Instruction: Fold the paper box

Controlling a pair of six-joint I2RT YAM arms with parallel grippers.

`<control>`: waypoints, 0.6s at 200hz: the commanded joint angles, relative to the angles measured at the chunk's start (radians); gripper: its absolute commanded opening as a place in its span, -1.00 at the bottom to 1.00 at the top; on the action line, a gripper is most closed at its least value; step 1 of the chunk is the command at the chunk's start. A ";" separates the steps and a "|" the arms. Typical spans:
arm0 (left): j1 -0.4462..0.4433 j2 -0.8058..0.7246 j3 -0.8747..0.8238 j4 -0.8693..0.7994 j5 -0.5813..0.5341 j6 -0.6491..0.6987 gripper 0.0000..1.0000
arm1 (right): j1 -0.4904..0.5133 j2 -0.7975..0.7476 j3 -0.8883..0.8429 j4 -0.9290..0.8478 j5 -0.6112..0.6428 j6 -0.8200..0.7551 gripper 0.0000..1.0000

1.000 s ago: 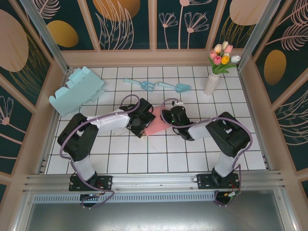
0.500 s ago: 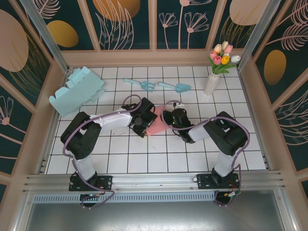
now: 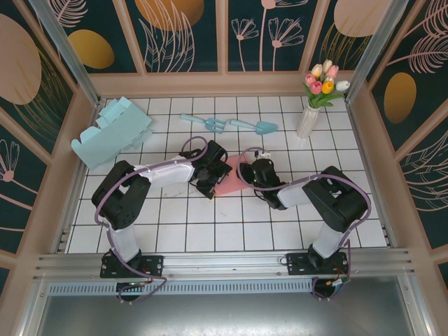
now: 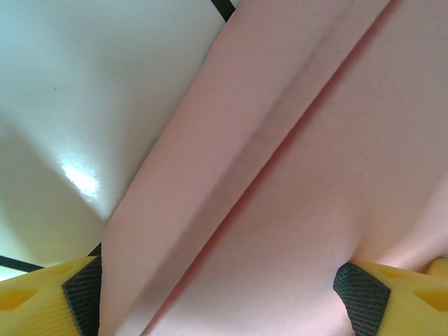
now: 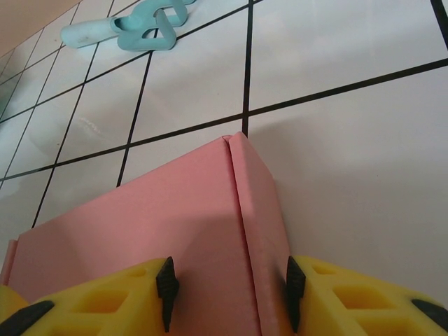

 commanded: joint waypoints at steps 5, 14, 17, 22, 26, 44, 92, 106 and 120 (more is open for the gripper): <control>0.006 0.044 -0.036 0.041 0.000 0.009 0.76 | 0.043 -0.034 0.011 -0.142 -0.079 -0.051 0.02; 0.008 0.046 -0.049 0.041 -0.001 0.015 0.75 | 0.043 -0.049 0.017 -0.166 -0.073 -0.065 0.04; 0.009 0.047 -0.052 0.041 -0.001 0.016 0.75 | 0.043 -0.055 0.019 -0.175 -0.069 -0.070 0.04; 0.010 0.047 -0.059 0.041 -0.001 0.018 0.75 | 0.043 -0.065 0.022 -0.191 -0.062 -0.078 0.04; 0.011 0.047 -0.063 0.040 -0.003 0.020 0.75 | 0.043 -0.075 0.023 -0.203 -0.057 -0.084 0.05; 0.019 0.046 -0.076 0.029 -0.010 0.031 0.75 | 0.043 -0.121 0.029 -0.264 -0.032 -0.116 0.06; 0.032 0.025 -0.082 -0.010 -0.040 0.063 0.75 | 0.043 -0.249 0.007 -0.393 0.016 -0.166 0.11; 0.035 0.025 -0.082 -0.020 -0.041 0.069 0.76 | 0.043 -0.288 -0.008 -0.412 0.011 -0.173 0.13; 0.035 0.024 -0.082 -0.031 -0.049 0.074 0.76 | 0.043 -0.323 -0.023 -0.424 0.000 -0.172 0.15</control>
